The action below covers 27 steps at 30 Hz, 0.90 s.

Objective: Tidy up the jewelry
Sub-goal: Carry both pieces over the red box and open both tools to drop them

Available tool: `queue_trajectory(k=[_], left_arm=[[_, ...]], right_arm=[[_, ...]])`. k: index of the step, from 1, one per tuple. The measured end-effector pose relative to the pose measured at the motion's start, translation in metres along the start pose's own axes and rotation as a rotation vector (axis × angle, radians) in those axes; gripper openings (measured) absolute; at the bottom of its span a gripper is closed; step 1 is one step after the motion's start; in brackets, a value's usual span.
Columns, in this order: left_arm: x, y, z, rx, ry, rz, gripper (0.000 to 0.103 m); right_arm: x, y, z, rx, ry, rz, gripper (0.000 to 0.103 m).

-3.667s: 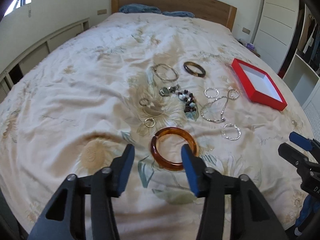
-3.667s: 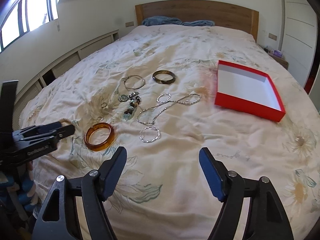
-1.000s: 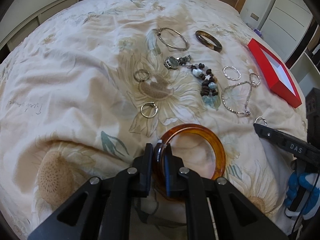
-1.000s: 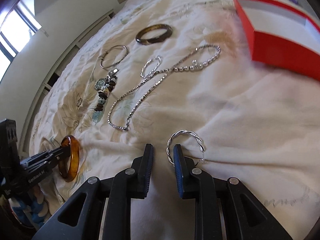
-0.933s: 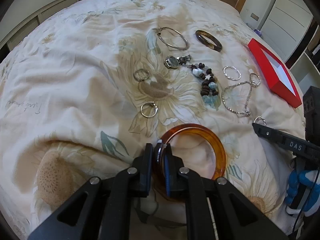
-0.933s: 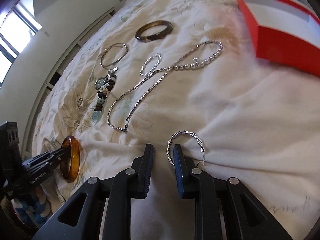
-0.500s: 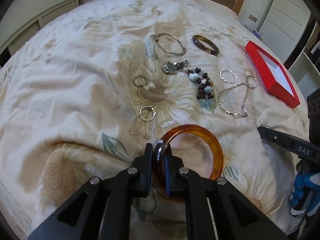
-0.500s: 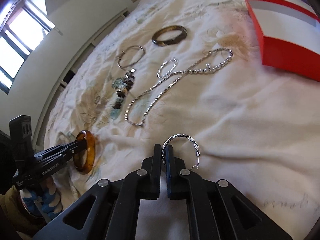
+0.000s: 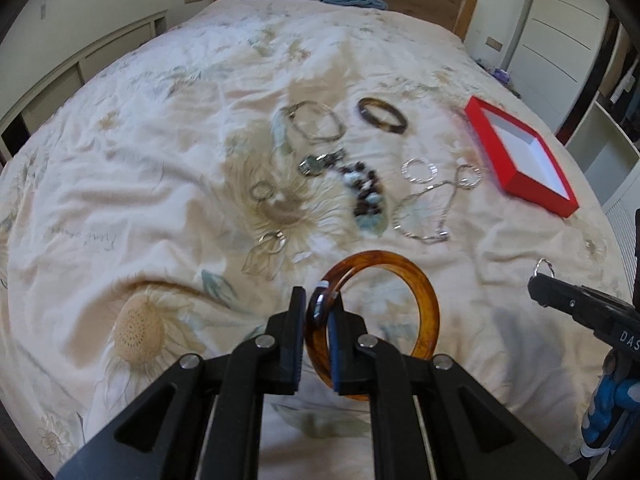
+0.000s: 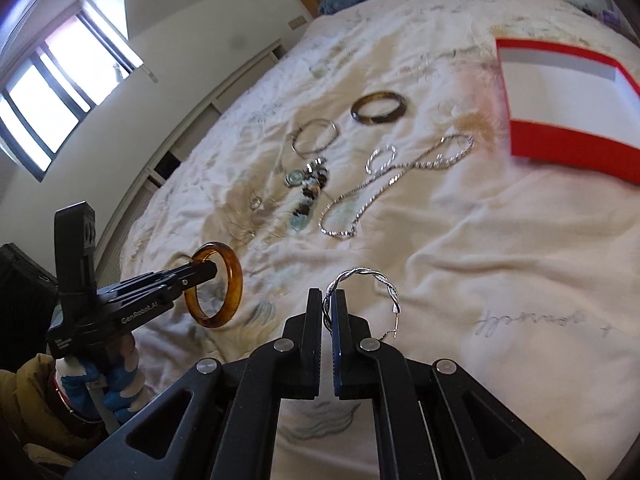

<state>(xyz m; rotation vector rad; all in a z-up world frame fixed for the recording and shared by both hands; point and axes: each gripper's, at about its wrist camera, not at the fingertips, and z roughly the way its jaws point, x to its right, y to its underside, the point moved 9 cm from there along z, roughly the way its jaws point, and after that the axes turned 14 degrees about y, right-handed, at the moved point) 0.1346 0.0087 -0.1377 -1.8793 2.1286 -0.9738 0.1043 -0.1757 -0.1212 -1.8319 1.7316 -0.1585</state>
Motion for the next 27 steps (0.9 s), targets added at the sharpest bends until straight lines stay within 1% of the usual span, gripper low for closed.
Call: queue_trajectory(k=[3,7,10,14,17,20,22,25,27], left_arm=[[0.019,-0.011,-0.005,0.011,0.024,0.027,0.009],[0.059,-0.038,-0.001,0.021,0.066,0.077,0.009],[0.091,-0.063,0.013,0.017,0.099,0.107,0.009],[0.145,-0.11,0.048,0.013,0.154,0.141,0.009],[0.185,-0.146,0.084,0.012,0.177,0.167,0.009],[0.219,-0.172,0.127,-0.011,0.192,0.194,0.009],[0.239,-0.186,0.157,-0.024,0.191,0.222,0.009],[0.257,-0.204,0.203,-0.045,0.193,0.22,0.009],[0.26,-0.211,0.224,-0.055,0.176,0.215,0.009]], right_arm=[[0.008,-0.006,-0.02,0.04,0.012,0.006,0.004],[0.031,-0.026,-0.047,0.098,0.041,0.013,0.004],[0.061,-0.046,-0.063,0.132,0.083,0.018,0.004],[0.116,-0.083,-0.072,0.161,0.158,0.023,0.004],[0.157,-0.114,-0.066,0.166,0.204,0.024,0.004],[0.193,-0.142,-0.049,0.156,0.242,0.025,0.004],[0.211,-0.155,-0.034,0.148,0.263,0.03,0.004],[0.241,-0.178,-0.01,0.134,0.283,0.046,0.004],[0.26,-0.192,0.007,0.124,0.301,0.055,0.004]])
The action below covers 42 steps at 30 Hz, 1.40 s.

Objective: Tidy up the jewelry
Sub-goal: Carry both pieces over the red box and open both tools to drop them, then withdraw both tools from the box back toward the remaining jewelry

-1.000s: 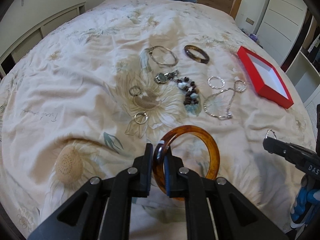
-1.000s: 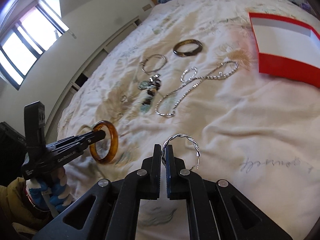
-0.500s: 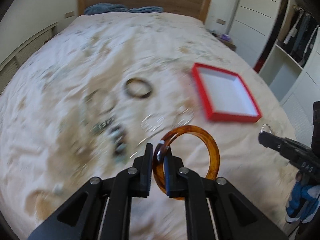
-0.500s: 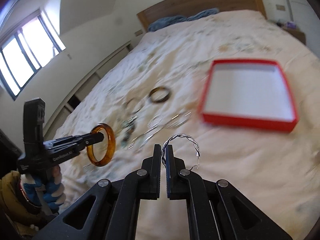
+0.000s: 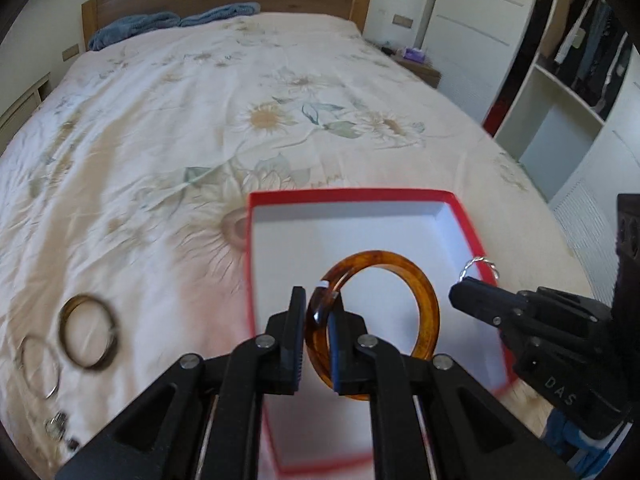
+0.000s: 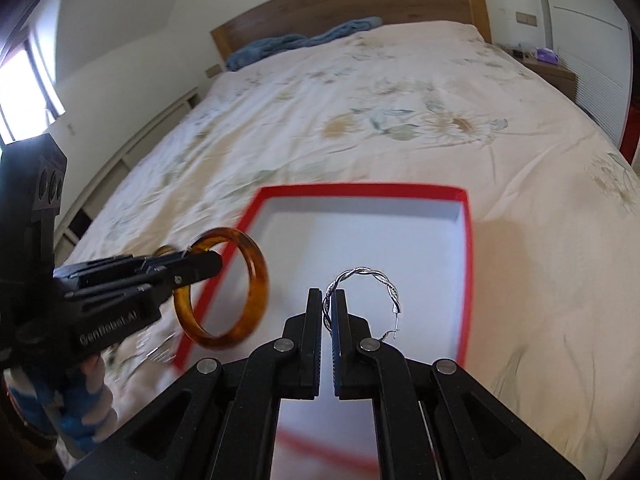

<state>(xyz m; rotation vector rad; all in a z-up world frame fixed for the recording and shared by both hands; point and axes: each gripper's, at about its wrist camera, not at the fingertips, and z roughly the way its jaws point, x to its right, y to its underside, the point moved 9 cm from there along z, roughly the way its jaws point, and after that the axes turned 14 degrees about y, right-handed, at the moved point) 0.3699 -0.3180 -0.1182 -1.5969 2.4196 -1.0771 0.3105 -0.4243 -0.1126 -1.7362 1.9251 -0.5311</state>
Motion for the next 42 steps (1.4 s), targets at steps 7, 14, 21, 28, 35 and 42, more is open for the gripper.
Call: queue_trajectory(k=[7,14,21,28,35,42], left_arm=[[-0.028,-0.012,0.048,-0.06,-0.064,-0.046,0.009],[-0.025,-0.004,0.068,-0.119,-0.055,-0.035,0.01],[-0.021,-0.006,0.06,-0.121,-0.004,-0.058,0.012],[-0.006,-0.016,-0.021,-0.049,0.006,-0.006,0.015],[-0.008,-0.012,-0.181,0.113,-0.085,0.079,0.015],[-0.037,0.038,-0.313,0.226,-0.179,0.056,0.015]], right_arm=[[0.027,-0.021,0.05,-0.057,0.046,-0.01,0.004],[0.031,-0.014,0.071,-0.135,0.065,-0.105,0.003],[0.039,-0.014,0.063,-0.143,0.094,-0.11,0.02],[0.042,-0.012,0.003,-0.107,0.139,-0.091,0.025],[0.009,0.001,-0.107,0.002,0.135,-0.044,0.032],[-0.06,0.042,-0.191,0.084,0.073,-0.052,0.036]])
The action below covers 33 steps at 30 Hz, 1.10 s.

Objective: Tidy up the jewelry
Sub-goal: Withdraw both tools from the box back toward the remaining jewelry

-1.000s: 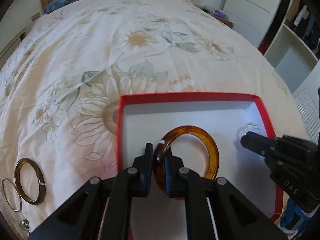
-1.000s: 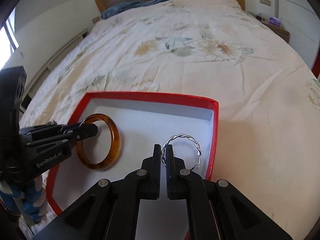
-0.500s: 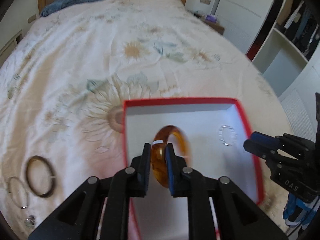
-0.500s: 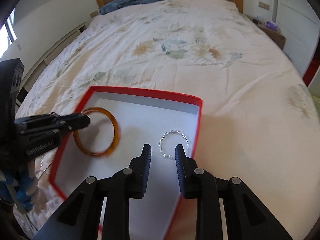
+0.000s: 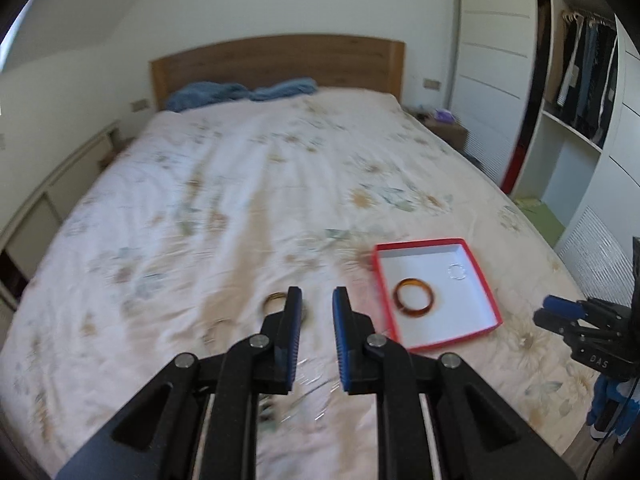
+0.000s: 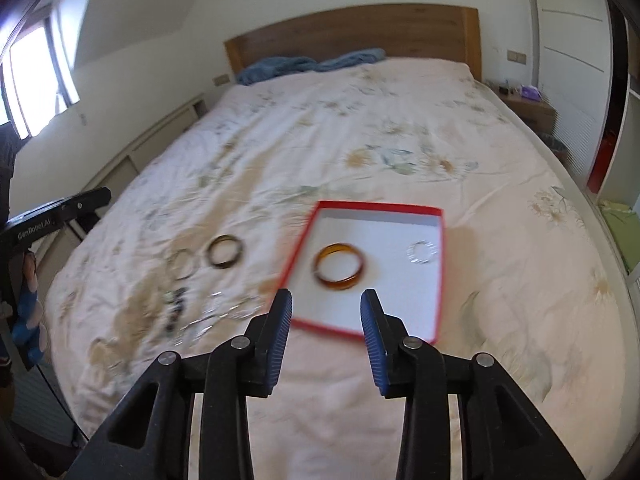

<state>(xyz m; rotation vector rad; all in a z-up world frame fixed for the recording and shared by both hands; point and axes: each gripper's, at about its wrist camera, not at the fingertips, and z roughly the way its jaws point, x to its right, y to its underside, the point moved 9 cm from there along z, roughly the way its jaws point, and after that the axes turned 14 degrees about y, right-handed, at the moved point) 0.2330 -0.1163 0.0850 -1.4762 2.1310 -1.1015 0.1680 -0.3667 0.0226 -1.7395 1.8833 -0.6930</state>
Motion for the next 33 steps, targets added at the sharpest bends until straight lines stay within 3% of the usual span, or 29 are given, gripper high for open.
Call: queue_trajectory(k=[8,16,24,33], left_arm=[[-0.053,0.036,-0.12,0.116,-0.091,-0.046,0.015],[-0.08,0.065,-0.185,0.179,-0.11,-0.105,0.015],[-0.095,0.109,-0.164,0.139,-0.084,-0.182,0.027],[-0.117,0.161,-0.076,0.066,-0.113,-0.254,0.027]], right_arm=[[-0.056,0.031,-0.063,0.053,-0.04,-0.008,0.036],[-0.092,0.042,-0.122,0.137,-0.078,-0.005,0.036],[-0.12,0.055,-0.119,0.135,-0.127,-0.017,0.036],[-0.149,0.09,-0.051,0.048,-0.181,-0.038,0.036]])
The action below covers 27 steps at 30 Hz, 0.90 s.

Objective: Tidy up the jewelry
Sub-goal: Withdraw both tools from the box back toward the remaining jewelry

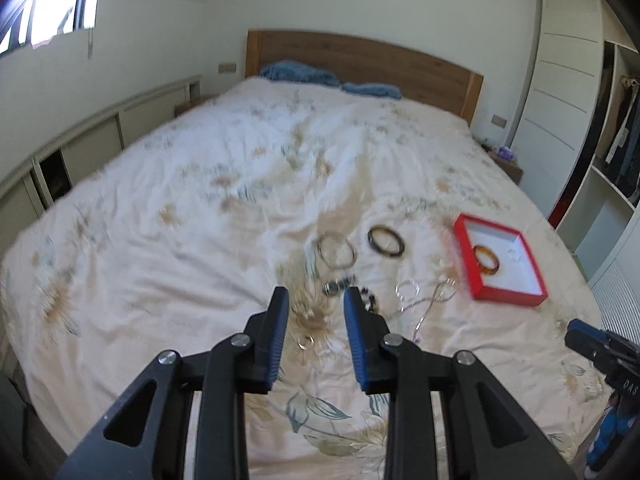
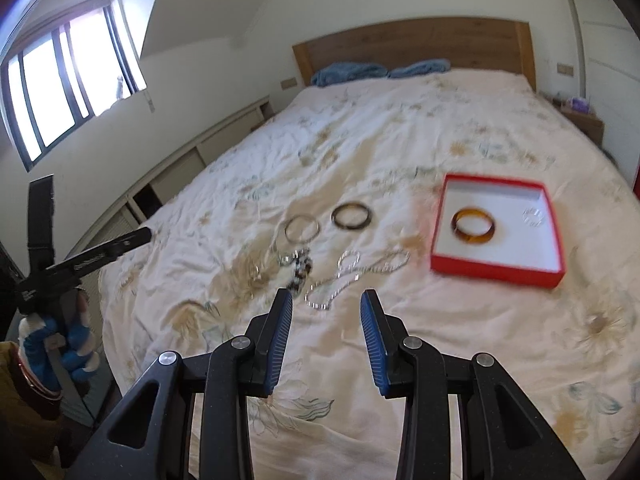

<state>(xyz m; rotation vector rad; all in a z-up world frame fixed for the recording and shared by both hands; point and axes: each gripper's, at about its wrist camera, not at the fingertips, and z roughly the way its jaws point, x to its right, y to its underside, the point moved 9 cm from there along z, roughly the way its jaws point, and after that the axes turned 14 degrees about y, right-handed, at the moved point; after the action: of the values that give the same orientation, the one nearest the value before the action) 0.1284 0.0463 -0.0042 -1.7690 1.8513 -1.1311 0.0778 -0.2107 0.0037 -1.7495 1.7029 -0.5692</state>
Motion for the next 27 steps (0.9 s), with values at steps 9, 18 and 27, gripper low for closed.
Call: queue_trajectory(k=[9,18,27], left_arm=[[-0.021,0.044,0.075,-0.132,-0.037,-0.01,0.027],[-0.041,0.06,0.126,-0.223,-0.051,-0.021,0.027],[-0.053,0.073,0.154,-0.287,-0.016,-0.021,0.027]], right_arm=[[-0.008,0.026,0.074,-0.119,-0.068,-0.015,0.036],[-0.022,0.036,0.126,-0.195,-0.143,-0.021,0.036],[-0.034,0.041,0.16,-0.239,-0.186,-0.019,0.036]])
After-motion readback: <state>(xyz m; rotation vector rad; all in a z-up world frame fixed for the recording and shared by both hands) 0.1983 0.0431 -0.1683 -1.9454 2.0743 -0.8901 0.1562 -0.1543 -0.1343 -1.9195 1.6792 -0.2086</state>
